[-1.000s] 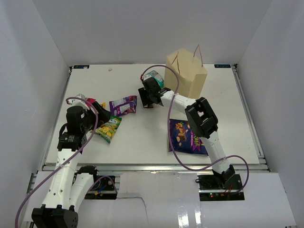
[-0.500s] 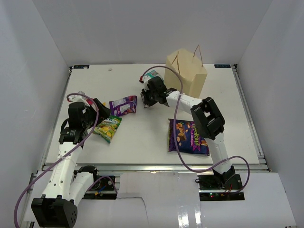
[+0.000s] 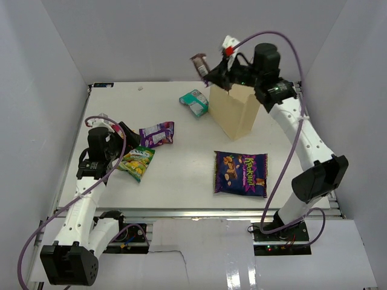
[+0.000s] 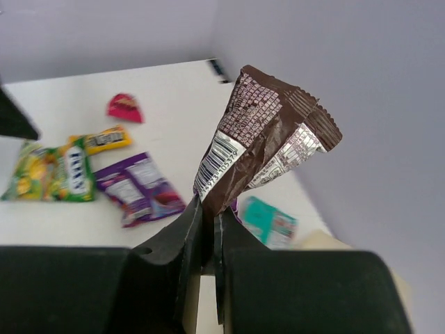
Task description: Place the snacks into the paper bag
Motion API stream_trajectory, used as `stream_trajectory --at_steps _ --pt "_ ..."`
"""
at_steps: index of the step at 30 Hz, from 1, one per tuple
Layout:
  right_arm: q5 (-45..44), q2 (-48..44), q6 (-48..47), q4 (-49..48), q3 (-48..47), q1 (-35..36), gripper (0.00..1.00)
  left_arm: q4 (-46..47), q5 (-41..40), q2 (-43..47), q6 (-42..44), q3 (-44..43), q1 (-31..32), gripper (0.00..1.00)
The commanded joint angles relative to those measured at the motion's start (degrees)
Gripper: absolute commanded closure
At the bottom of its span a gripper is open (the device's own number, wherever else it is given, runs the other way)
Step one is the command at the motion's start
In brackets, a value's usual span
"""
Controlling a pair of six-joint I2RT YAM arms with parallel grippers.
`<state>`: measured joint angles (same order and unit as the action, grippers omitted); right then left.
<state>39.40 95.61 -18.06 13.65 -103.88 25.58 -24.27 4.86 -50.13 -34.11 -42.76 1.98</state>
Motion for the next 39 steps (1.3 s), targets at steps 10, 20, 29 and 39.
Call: stream_trajectory --at_steps 10,20,29,39 --pt "-16.0 -0.5 -0.3 0.9 0.3 -13.6 0.92 2.2 -2.9 -6.2 -0.9 -4.5 0.0 0.02" --pt "-15.8 0.5 -2.9 2.1 3.9 -13.8 0.35 -6.3 -18.2 -20.4 -11.9 -16.7 -0.3 0.02" --pt "-5.6 -5.8 -5.8 7.3 7.4 -15.1 0.18 -19.3 -26.0 -45.6 -23.0 -36.8 -7.8 0.16" --pt "-2.8 -10.8 -7.6 9.9 15.5 -19.6 0.16 -23.7 -19.2 -63.2 -23.8 -49.3 -16.0 0.10"
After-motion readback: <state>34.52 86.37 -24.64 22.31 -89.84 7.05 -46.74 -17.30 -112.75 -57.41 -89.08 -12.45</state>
